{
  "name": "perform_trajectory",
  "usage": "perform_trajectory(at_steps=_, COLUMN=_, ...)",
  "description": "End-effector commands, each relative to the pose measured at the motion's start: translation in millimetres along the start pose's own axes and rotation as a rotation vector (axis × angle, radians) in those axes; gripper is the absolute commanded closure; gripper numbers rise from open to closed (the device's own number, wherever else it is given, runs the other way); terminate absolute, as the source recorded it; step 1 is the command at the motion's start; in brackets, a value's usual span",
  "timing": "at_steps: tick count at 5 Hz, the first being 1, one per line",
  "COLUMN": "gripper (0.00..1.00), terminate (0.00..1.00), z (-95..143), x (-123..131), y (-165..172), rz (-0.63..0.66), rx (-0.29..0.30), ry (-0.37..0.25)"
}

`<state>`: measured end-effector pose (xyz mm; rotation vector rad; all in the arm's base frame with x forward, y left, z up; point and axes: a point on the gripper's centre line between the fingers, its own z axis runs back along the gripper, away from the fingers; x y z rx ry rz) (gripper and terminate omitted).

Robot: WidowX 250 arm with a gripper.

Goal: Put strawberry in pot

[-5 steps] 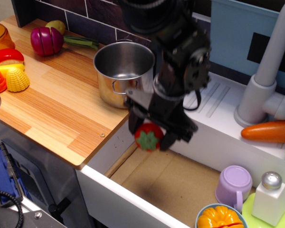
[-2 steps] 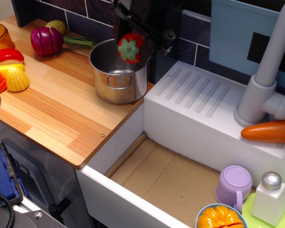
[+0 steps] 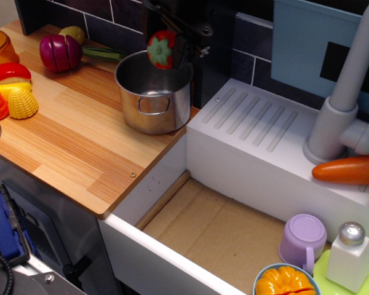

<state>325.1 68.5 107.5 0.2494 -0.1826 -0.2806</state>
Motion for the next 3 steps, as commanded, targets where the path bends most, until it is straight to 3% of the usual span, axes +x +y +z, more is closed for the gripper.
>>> perform_trajectory(at_steps=1, gripper=0.0, terminate=0.0, z=4.0, x=-0.4, y=10.5, rz=-0.018, rx=0.015, ry=-0.055)
perform_trajectory(at_steps=2, gripper=0.0, terminate=0.0, z=4.0, x=-0.4, y=10.5, rz=-0.018, rx=0.015, ry=-0.055)
perform_trajectory(at_steps=3, gripper=0.0, terminate=1.0, z=4.0, x=-0.4, y=10.5, rz=-0.018, rx=0.015, ry=-0.055)
